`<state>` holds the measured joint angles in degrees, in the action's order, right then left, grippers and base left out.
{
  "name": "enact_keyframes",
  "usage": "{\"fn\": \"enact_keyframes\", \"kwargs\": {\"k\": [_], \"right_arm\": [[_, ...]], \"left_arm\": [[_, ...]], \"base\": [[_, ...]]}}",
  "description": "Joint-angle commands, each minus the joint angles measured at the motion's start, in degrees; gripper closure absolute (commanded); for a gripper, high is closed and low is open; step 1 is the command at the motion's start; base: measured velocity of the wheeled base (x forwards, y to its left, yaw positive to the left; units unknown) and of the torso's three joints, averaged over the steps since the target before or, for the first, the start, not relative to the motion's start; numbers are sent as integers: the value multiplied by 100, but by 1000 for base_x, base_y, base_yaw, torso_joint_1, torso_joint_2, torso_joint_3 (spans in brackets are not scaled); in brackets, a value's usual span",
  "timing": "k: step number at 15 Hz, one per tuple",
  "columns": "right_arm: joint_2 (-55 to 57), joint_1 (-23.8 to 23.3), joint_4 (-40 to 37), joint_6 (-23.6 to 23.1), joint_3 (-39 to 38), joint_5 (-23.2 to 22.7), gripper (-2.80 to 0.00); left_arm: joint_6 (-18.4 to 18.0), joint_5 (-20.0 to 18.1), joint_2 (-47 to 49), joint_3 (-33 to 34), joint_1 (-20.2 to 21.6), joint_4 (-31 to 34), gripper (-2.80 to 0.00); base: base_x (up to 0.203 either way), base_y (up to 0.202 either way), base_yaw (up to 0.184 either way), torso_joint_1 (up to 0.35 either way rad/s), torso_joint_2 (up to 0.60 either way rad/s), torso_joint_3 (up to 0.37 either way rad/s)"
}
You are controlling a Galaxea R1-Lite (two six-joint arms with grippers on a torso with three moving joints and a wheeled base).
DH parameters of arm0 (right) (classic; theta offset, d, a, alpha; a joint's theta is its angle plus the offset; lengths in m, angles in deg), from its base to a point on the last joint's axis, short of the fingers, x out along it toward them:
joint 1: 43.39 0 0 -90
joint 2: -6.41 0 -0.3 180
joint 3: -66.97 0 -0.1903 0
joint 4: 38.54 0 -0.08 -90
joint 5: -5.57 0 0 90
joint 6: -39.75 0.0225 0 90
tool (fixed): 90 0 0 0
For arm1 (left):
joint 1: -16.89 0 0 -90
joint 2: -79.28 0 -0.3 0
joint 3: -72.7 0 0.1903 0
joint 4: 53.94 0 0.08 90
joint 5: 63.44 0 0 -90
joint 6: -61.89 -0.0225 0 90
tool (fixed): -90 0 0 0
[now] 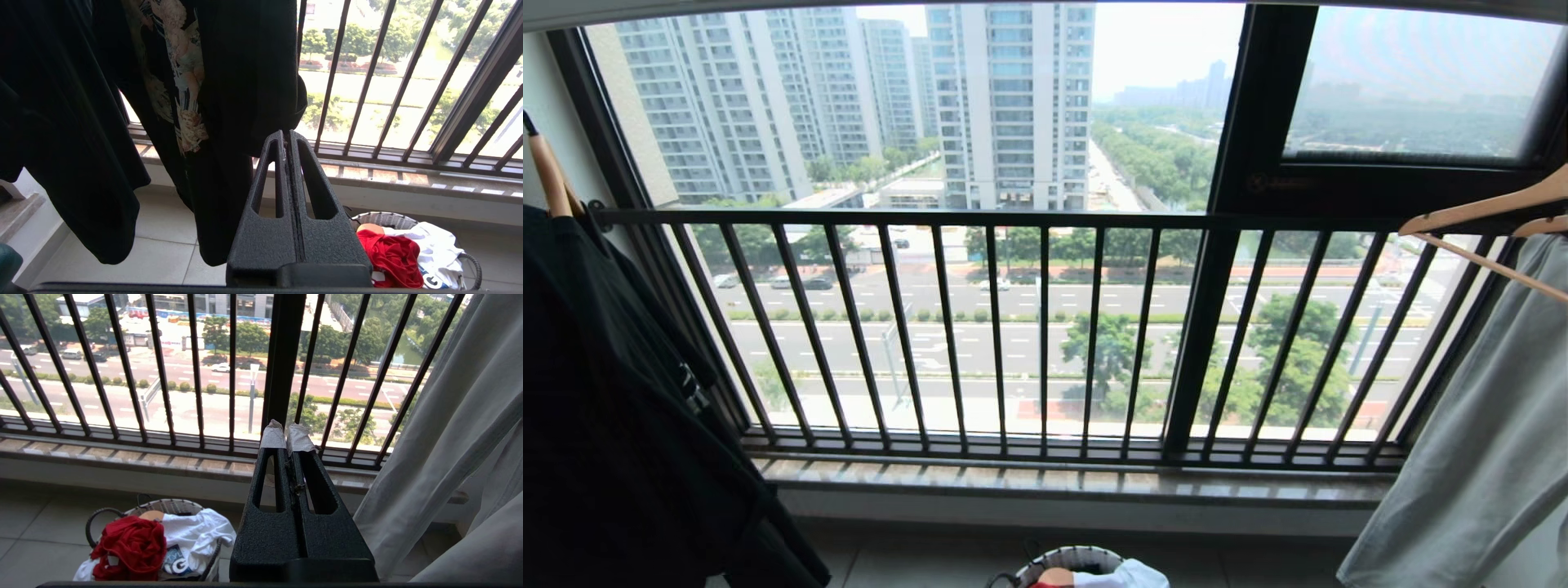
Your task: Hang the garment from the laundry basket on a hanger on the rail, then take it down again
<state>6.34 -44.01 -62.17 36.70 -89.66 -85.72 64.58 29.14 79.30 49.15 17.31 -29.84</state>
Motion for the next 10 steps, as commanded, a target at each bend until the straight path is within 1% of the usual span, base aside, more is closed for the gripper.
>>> {"fn": "enact_keyframes", "kwargs": {"k": [1, 10], "right_arm": [[-1, 1, 0, -3, -9, -3, 0], [-1, 1, 0, -3, -9, -3, 0]], "left_arm": [[3, 5, -2, 1, 2, 6, 0], [3, 1, -2, -7, 2, 1, 0]], "base": [[0, 0, 0, 0, 0, 0], [0, 0, 0, 0, 0, 0]]}}
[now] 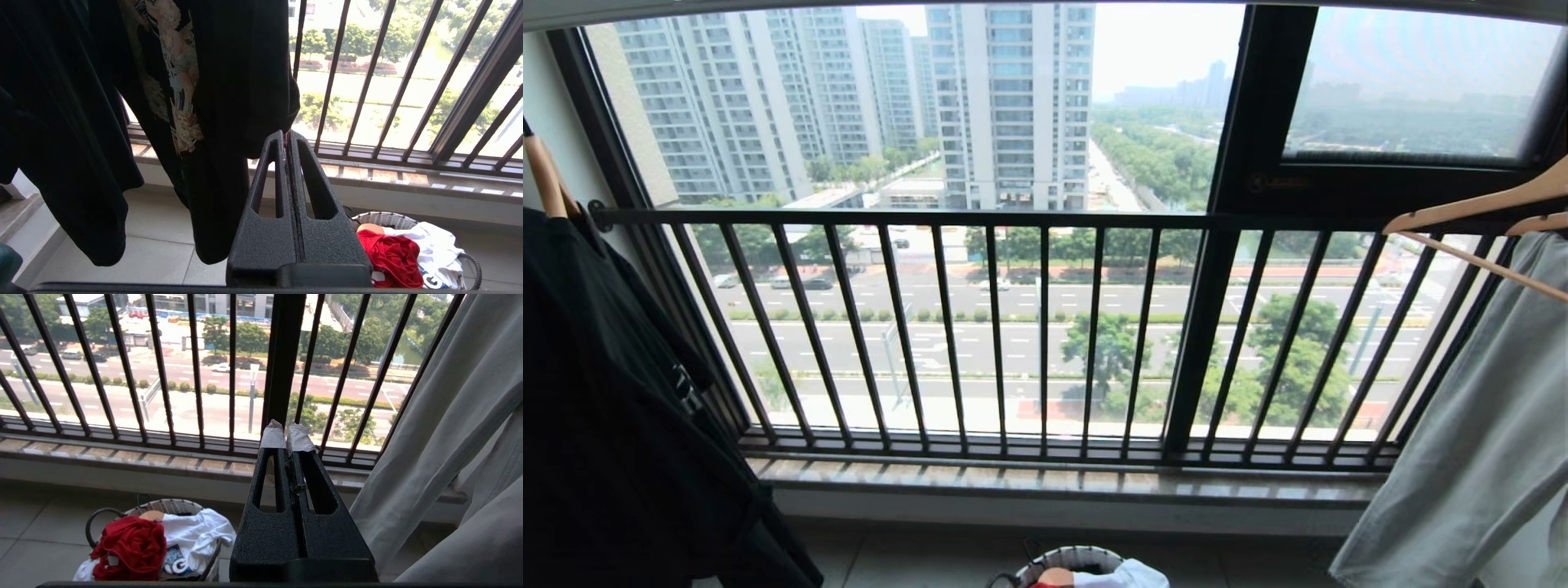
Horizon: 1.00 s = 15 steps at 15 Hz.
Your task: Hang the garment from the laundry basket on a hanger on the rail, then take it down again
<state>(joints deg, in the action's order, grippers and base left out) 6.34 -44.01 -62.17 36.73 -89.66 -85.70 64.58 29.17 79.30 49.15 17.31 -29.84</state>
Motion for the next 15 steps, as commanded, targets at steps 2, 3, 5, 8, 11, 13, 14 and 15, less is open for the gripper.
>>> {"fn": "enact_keyframes", "kwargs": {"k": [2, 3, 5, 8, 11, 13, 14, 15], "right_arm": [[-1, 1, 0, -5, -9, -4, 0], [-1, 1, 0, -5, -9, -4, 0], [-1, 1, 0, -5, -9, -4, 0], [-1, 1, 0, -5, -9, -4, 0], [-1, 1, 0, -14, -9, -4, 0], [-1, 1, 0, -14, -9, -4, 0], [-1, 1, 0, -14, -9, -4, 0], [-1, 1, 0, -14, -9, -4, 0]], "left_arm": [[3, 1, -2, -3, 2, 3, 0], [3, 3, -2, 1, 2, 4, 0], [3, 3, -2, 1, 2, 6, 0], [3, 1, -2, 1, 2, 5, 0], [3, 3, -2, 1, 2, -3, 0], [3, 3, -2, 1, 2, 6, 0], [3, 3, -2, 1, 2, -3, 0], [3, -4, -2, 1, 2, -3, 0]], "base": [[0, 0, 0, 0, 0, 0], [0, 0, 0, 0, 0, 0], [0, 0, 0, 0, 0, 0], [0, 0, 0, 0, 0, 0], [0, 0, 0, 0, 0, 0], [0, 0, 0, 0, 0, 0], [0, 0, 0, 0, 0, 0], [0, 0, 0, 0, 0, 0]]}}
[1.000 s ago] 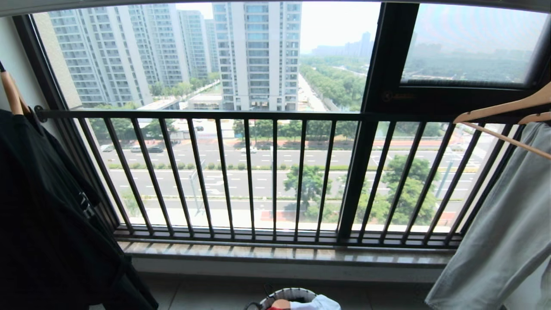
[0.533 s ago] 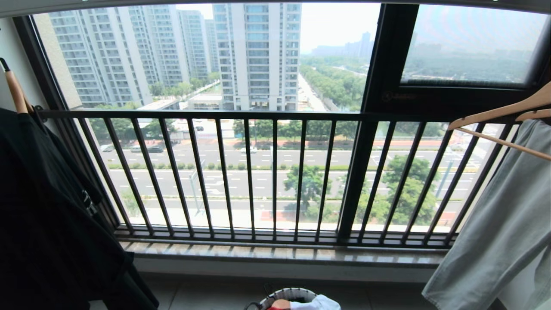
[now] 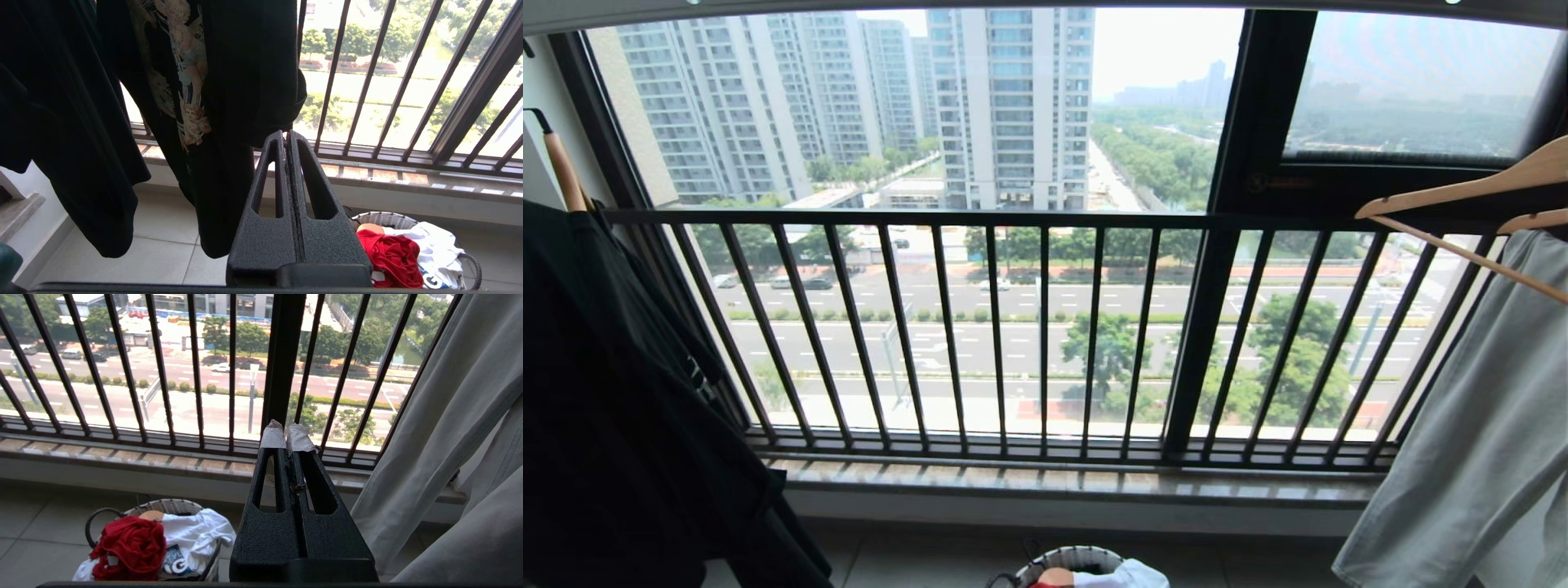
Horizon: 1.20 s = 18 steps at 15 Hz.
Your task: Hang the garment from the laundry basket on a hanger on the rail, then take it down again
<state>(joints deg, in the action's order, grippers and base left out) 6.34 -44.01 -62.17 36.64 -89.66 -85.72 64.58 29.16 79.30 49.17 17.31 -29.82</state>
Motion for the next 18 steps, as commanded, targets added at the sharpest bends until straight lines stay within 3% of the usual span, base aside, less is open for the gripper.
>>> {"fn": "enact_keyframes", "kwargs": {"k": [1, 18], "right_arm": [[-1, 1, 0, 3, -9, -3, 0], [-1, 1, 0, 3, -9, -3, 0]], "left_arm": [[3, 3, -2, -10, 2, 1, 0], [3, -3, -2, -2, 2, 5, 0]], "base": [[0, 0, 0, 0, 0, 0], [0, 0, 0, 0, 0, 0]]}}
